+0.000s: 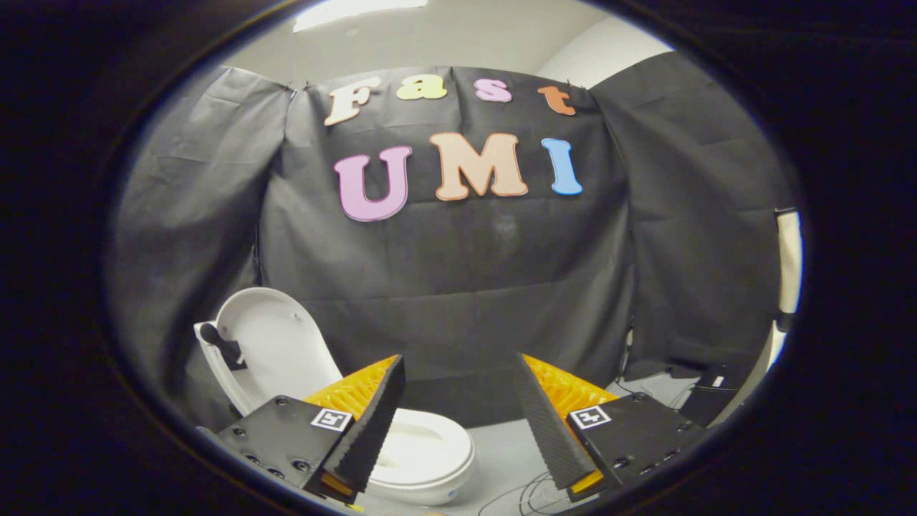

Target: Open the toilet lid.

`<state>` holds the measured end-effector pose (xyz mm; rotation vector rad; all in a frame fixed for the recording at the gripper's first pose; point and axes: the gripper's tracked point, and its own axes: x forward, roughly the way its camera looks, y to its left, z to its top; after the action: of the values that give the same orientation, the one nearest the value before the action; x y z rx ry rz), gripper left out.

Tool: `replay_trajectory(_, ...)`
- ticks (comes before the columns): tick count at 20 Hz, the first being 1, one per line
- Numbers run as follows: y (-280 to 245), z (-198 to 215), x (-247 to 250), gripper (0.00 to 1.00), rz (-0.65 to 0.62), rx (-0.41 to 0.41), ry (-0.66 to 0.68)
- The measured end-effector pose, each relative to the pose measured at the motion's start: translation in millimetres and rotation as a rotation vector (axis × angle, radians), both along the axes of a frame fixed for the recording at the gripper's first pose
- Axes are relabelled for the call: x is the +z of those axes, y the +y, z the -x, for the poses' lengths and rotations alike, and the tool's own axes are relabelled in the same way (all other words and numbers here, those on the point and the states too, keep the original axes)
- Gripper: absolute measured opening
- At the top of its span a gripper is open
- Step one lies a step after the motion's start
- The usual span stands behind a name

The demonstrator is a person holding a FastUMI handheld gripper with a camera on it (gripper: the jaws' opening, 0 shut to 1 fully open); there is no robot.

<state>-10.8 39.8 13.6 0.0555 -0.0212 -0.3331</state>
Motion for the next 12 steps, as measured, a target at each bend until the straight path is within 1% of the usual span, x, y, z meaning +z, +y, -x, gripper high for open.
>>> replay_trajectory(4,20,1,8,0.94,-0.021,-0.043,-0.027)
replay_trajectory(7,41,1,13,0.91,-0.042,-0.097,-0.069)
replay_trajectory(9,55,-4,16,0.86,-0.068,-0.124,-0.083)
replay_trajectory(12,84,-19,16,0.83,-0.125,-0.126,-0.135)
